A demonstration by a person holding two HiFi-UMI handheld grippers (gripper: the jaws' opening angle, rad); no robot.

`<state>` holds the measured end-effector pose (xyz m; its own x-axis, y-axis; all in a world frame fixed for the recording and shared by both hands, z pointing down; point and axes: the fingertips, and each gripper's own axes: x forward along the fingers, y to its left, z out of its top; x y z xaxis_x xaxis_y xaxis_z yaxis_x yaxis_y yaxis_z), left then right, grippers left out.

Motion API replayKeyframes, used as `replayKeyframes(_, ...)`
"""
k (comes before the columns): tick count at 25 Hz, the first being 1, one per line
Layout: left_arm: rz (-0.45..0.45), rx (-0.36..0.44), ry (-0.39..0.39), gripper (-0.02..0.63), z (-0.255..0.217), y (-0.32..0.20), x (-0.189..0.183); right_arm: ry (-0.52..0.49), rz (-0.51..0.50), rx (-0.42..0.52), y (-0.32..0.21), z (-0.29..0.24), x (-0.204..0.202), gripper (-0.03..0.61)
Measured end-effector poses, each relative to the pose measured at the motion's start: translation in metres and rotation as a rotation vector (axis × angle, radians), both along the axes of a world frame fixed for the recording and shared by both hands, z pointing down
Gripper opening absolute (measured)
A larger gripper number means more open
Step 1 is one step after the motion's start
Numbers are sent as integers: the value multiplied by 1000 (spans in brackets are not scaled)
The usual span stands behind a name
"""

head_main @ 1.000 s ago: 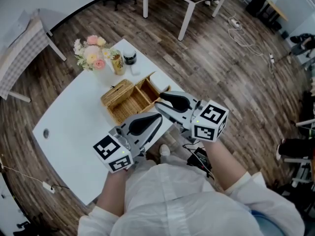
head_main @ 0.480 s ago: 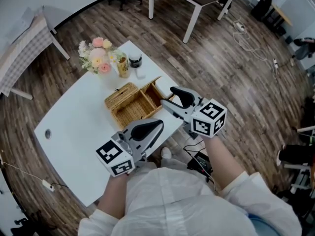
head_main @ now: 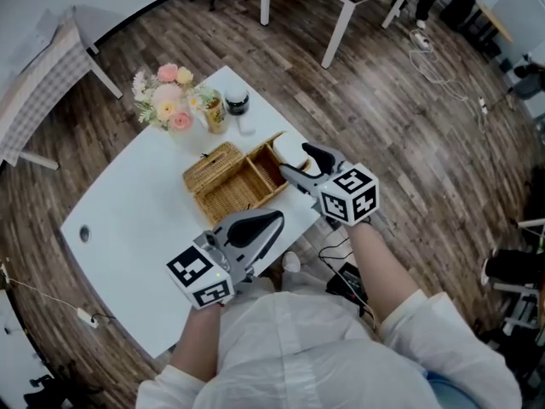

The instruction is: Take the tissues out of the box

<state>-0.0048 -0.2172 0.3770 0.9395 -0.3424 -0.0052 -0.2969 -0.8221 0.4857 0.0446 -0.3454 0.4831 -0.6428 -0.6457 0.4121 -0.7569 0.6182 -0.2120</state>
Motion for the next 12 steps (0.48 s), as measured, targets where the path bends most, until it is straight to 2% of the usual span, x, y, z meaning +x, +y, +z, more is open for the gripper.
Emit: replayKeyframes(12, 6, -30, -15, 2, 11, -17, 4, 112, 13, -81, -23, 49, 8, 318)
